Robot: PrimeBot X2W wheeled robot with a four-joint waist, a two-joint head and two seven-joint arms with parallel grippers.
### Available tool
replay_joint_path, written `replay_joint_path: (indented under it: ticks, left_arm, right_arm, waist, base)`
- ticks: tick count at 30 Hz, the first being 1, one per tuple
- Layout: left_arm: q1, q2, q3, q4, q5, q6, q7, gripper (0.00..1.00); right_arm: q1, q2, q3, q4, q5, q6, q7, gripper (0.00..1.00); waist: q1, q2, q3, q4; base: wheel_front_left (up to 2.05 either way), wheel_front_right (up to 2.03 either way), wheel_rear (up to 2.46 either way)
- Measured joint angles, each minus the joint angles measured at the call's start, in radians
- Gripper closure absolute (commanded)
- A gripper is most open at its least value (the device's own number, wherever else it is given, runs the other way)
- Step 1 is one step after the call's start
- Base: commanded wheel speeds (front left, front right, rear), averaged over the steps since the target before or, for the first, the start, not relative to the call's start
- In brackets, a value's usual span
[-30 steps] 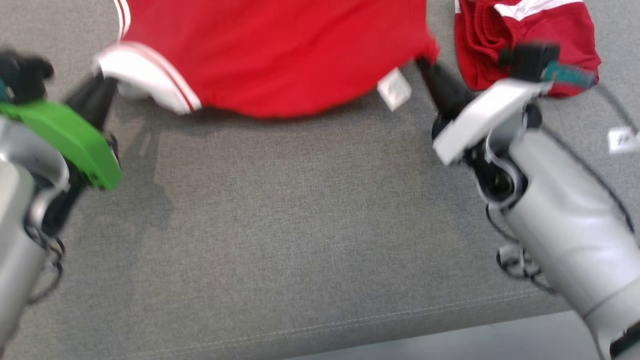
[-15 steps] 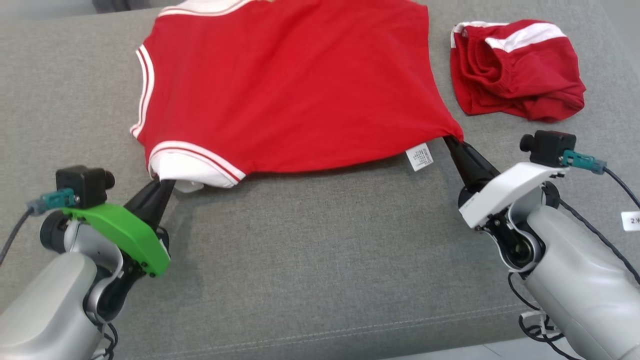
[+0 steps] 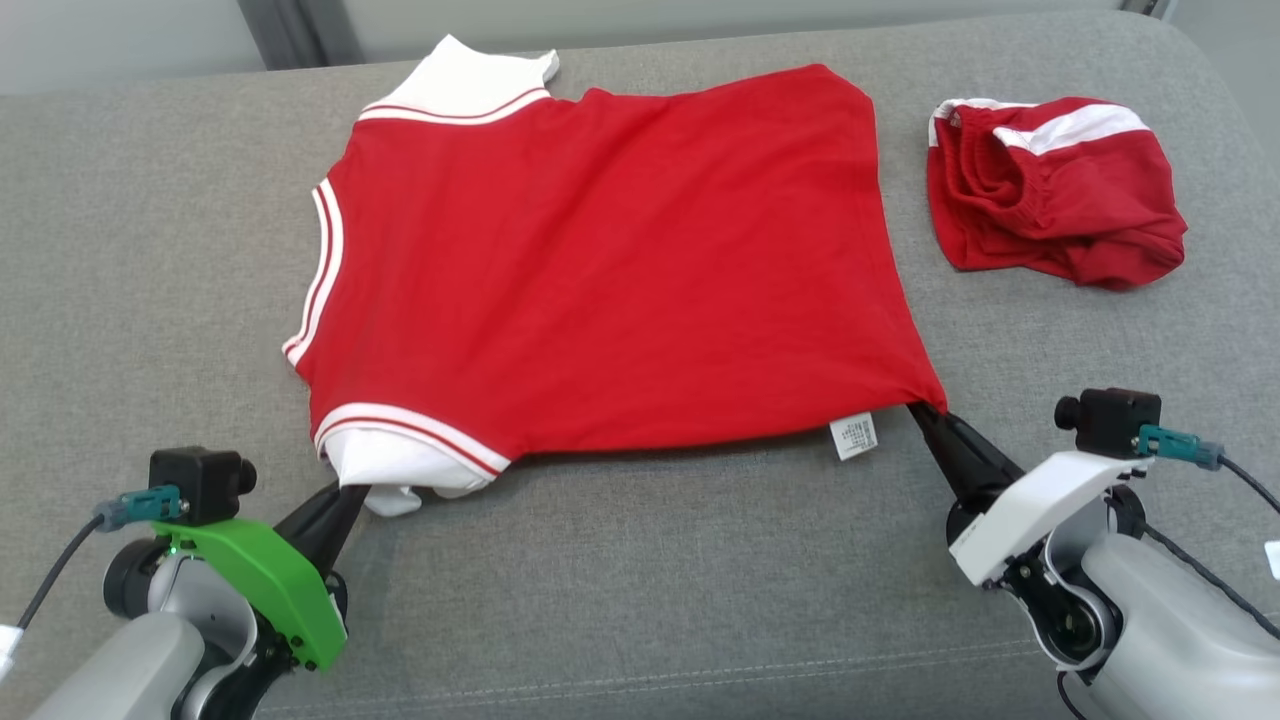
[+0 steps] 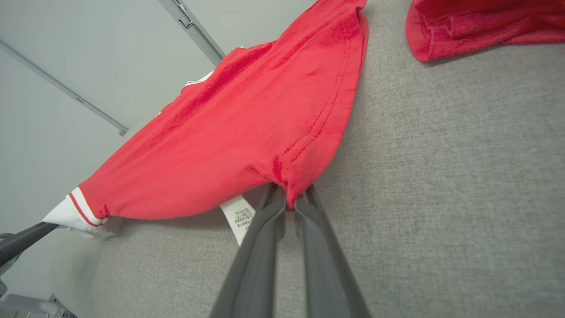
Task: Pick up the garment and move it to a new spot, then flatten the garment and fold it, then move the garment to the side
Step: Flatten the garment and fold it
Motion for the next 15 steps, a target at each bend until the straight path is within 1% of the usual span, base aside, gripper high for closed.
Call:
replay_joint_path:
  ticks: [4,8,11,15]
  left_arm:
    - [0.033,0.007,0.003,-0.014,-0.037,0.000,0.000,1.00]
    - [0.042,0.010,-0.002,-0.011,-0.019,0.006,-0.002,1.00]
    - [0.049,0.003,-0.013,-0.011,-0.018,0.008,-0.005,1.00]
    - [0.061,-0.001,-0.035,0.000,0.001,0.024,-0.005,1.00]
  right_arm:
    - [0.035,-0.019,0.006,-0.037,0.005,0.000,-0.003,1.00]
    - [0.047,-0.060,0.020,-0.033,-0.017,0.000,-0.003,1.00]
    - [0.050,-0.066,0.041,-0.033,-0.039,0.000,-0.002,1.00]
    - [0.058,-0.073,0.063,-0.033,-0.059,0.000,0.016,1.00]
  waist:
    - [0.0000,0.0000,-0.012,0.005]
    - [0.0000,0.0000,-0.016,0.005]
    - [0.0000,0.0000,-0.017,0.003]
    - [0.0000,0.0000,-0.016,0.001]
  base:
    - [0.00,0.00,0.00]
    - [0.00,0.00,0.00]
    - [0.00,0.00,0.00]
    - [0.00,0.00,0.00]
